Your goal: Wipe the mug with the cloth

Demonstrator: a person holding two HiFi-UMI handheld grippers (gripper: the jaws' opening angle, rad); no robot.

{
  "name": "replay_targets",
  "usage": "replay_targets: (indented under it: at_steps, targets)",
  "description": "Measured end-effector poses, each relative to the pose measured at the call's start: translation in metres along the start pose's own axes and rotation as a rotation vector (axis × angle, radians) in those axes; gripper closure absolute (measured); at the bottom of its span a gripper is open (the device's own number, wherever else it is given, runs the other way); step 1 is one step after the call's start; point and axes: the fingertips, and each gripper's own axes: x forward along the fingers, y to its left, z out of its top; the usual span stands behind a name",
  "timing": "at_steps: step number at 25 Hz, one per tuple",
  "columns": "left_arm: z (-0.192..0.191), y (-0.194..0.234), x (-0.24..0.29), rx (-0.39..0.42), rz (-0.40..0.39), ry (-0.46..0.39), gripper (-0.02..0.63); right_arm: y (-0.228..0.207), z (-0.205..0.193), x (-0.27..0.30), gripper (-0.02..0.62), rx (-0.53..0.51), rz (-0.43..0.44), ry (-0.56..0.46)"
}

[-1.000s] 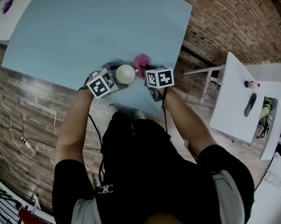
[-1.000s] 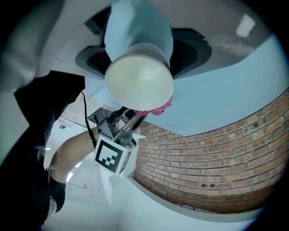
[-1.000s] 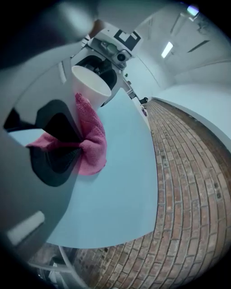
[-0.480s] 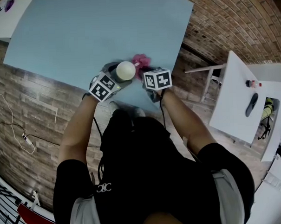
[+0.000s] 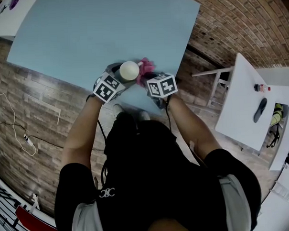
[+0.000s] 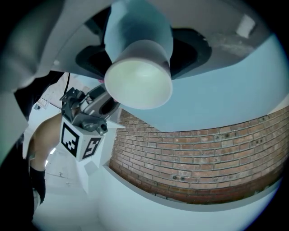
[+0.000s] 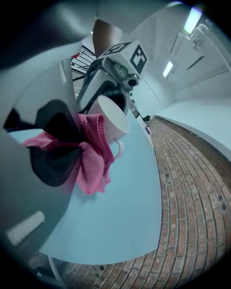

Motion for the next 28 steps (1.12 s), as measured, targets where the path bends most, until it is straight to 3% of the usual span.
replay_targets:
  at_steps: [5, 10, 15, 25, 28]
  targets:
    - [-0.002, 0.002, -0.001, -0.022, 0.019, 0.004, 0.187, 0.016, -0.003, -0.007, 0.558, -0.090, 0.003, -0.003]
    - [0.001, 0.001, 0.003, -0.042, 0.040, 0.001, 0.186, 0.000, 0.013, -0.011, 0.558, -0.119, -0.102, -0.042]
    - [-0.009, -0.006, 0.000, 0.051, 0.045, 0.057, 0.203, -0.020, 0.029, -0.010, 0.558, -0.073, -0.168, -0.085]
    - [-0.030, -0.021, -0.015, 0.093, 0.034, 0.066, 0.230, -0.035, 0.044, -0.011, 0.558, -0.062, -0.161, -0.118]
    - [-0.032, -0.010, -0.020, 0.114, 0.034, 0.056, 0.180, -0.032, 0.043, -0.012, 0.558, -0.079, -0.156, -0.113]
